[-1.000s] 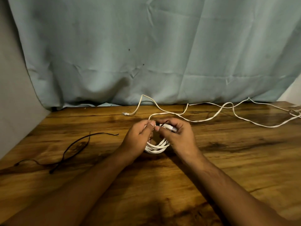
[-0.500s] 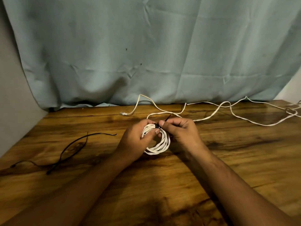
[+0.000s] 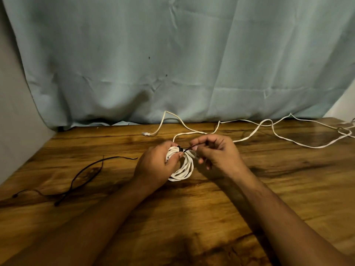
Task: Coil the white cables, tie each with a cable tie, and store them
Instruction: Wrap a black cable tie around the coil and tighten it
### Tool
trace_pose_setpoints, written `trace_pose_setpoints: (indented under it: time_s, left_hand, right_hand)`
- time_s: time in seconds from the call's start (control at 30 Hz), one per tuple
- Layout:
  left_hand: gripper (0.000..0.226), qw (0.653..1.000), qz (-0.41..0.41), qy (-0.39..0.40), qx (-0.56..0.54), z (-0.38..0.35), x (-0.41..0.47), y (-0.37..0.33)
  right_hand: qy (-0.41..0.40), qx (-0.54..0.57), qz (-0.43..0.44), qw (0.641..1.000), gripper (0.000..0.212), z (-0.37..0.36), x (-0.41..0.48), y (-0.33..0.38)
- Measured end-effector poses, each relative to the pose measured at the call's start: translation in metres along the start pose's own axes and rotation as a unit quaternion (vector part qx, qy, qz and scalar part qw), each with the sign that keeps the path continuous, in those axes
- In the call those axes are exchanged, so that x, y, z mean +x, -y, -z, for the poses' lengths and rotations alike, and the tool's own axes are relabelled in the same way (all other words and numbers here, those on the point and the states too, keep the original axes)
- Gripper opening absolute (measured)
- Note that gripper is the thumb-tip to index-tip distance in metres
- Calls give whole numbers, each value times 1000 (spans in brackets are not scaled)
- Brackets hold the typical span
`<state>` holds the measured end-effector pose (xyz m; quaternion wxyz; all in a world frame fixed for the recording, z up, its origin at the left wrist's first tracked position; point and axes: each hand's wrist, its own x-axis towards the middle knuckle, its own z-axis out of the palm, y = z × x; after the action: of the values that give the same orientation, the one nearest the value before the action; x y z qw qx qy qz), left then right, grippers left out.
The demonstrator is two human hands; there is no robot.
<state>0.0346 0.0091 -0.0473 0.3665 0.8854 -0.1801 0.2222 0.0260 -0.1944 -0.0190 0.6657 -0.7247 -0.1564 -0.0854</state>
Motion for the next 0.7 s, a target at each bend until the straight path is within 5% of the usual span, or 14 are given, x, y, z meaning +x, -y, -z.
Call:
trace_pose_setpoints:
  time_s: [0.3,0.7]
  left_hand:
    - [30,1000,1,-5,-7,-1,-1,-3]
    - [20,998,2,8,-64,0,-2,-7]
  right_hand:
    - [-7,50,-19,999,12,-15,-5,-3]
    - [13,218,-158,963,6,-14,-1,-7]
